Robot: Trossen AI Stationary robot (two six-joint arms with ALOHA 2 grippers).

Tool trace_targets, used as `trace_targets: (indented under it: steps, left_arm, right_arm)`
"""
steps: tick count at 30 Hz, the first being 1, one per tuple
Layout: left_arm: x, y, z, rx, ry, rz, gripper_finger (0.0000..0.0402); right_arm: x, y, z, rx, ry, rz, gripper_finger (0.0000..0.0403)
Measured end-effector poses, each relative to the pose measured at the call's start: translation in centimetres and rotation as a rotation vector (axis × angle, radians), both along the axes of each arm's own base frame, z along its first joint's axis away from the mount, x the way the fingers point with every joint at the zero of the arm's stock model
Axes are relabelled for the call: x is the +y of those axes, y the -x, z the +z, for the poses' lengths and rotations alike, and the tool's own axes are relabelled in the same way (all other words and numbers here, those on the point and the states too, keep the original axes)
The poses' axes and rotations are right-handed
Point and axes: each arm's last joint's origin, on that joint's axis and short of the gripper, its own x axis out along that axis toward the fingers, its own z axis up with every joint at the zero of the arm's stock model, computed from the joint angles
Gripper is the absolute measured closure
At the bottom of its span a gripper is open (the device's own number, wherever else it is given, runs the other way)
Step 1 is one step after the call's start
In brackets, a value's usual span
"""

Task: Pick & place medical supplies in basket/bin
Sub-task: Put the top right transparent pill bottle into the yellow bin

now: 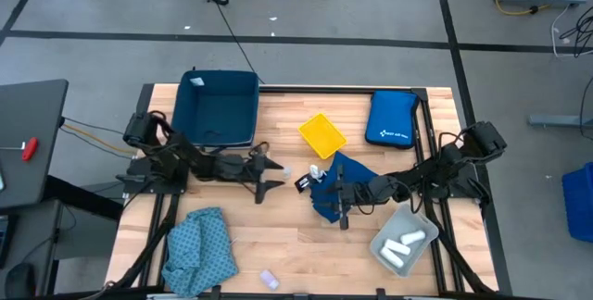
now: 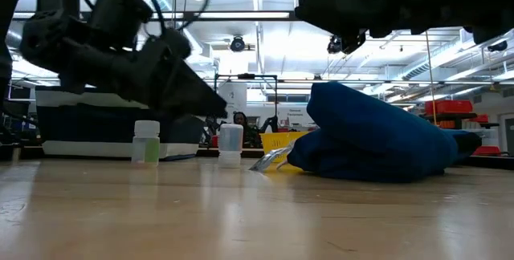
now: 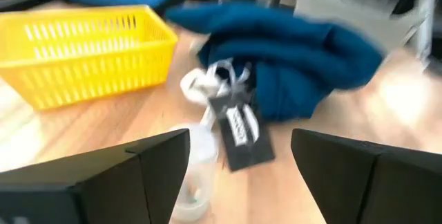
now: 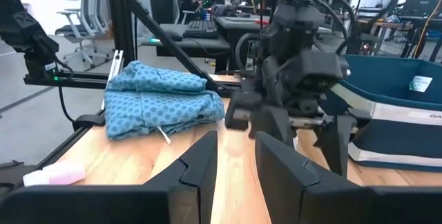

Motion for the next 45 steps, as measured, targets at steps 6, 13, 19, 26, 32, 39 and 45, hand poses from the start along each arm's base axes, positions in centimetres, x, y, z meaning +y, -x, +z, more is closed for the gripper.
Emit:
trace_targets:
  steps: [6,13,19,26,32,39,45]
  left_arm:
    - [-0.2,-2.5,0.4,0.131,-0.088,0.042,0.0142]
    - [-0.3,-4.0,1.2,0.213,-0.173,0.068,0.0142]
    - [-0.3,-3.8,3.1,0.193,-0.221,0.072,0.0142]
    - [0.3,-2.6,3.7,0.311,-0.245,0.093,0.0142]
    - [1.0,-2.4,3.4,0.345,-0.244,0.117,0.0142]
    - [1.8,-2.5,3.4,0.346,-0.177,0.079,0.0142]
    - [2.0,-2.6,3.0,0.351,-0.137,0.054,0.0142]
  right_arm:
    - [0.0,0.0,0.0,-0.003,-0.001,0.001,0.0297]
    - [0.5,0.2,0.0,-0.002,-0.002,0.016,0.0297]
    - [0.8,0.3,0.0,0.001,-0.002,0.027,0.0297]
    - [0.8,0.3,0.0,0.003,-0.002,0.027,0.0297]
    - [0.8,0.3,0.0,0.002,-0.002,0.026,0.0297]
    - [0.8,0.3,0.0,0.000,-0.003,0.026,0.0297]
    - [0.7,0.3,0.0,-0.001,0.000,0.025,0.0297]
